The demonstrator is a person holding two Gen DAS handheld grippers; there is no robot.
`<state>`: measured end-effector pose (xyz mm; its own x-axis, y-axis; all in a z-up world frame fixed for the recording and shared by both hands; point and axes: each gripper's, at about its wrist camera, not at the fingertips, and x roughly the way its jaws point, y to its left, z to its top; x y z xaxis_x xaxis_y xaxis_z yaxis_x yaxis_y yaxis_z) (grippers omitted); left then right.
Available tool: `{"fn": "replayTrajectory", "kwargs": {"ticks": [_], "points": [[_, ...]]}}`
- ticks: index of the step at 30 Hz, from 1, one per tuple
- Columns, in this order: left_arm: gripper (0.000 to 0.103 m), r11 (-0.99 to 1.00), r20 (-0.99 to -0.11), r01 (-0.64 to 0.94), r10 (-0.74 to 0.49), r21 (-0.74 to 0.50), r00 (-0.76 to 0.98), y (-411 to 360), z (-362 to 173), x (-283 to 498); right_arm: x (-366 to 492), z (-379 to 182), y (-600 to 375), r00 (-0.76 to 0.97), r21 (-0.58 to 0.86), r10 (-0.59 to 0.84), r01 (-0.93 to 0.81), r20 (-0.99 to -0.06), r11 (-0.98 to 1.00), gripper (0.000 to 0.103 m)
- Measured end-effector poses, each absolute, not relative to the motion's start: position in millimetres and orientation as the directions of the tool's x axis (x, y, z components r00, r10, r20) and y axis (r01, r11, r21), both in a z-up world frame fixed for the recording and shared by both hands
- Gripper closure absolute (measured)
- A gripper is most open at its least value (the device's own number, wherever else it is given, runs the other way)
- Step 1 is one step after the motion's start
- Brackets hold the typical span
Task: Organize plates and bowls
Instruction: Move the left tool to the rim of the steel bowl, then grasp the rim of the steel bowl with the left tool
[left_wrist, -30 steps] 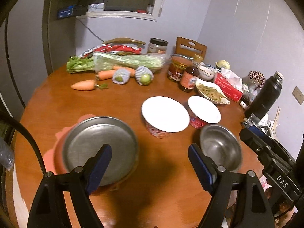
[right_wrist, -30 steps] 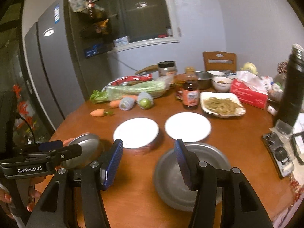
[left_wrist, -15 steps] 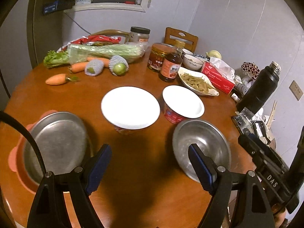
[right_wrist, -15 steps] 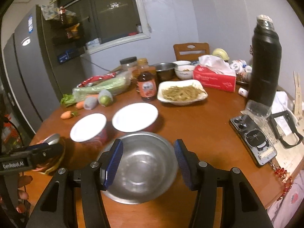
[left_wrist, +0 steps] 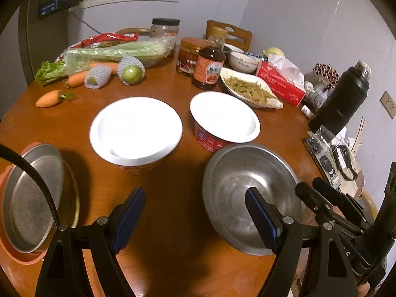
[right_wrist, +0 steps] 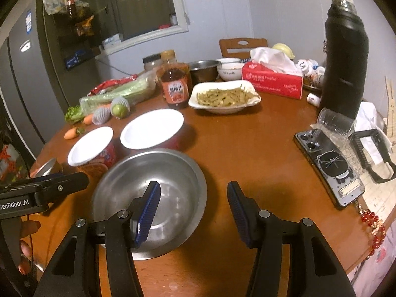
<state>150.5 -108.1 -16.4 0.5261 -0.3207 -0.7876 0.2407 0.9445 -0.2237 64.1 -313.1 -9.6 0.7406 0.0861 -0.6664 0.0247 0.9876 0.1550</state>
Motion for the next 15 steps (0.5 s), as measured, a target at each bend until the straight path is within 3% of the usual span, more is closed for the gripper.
{"fn": "replayTrajectory", "kwargs": {"ticks": [8, 15], "points": [[0.021, 0.953, -0.817, 0.236, -0.288, -0.191, 0.501, -124.5, -35.1, 163.2, 75.6, -25.5, -319.5, 0.719, 0.172, 0.1, 0.027, -0.687, 0.985, 0.047], [0.022, 0.963, -0.824, 0.225, -0.248, -0.151, 0.51, -134.5, -45.2, 170.5, 85.2, -36.3, -317.2, 0.7, 0.162, 0.117, -0.002, -0.704, 0.987, 0.062]]}}
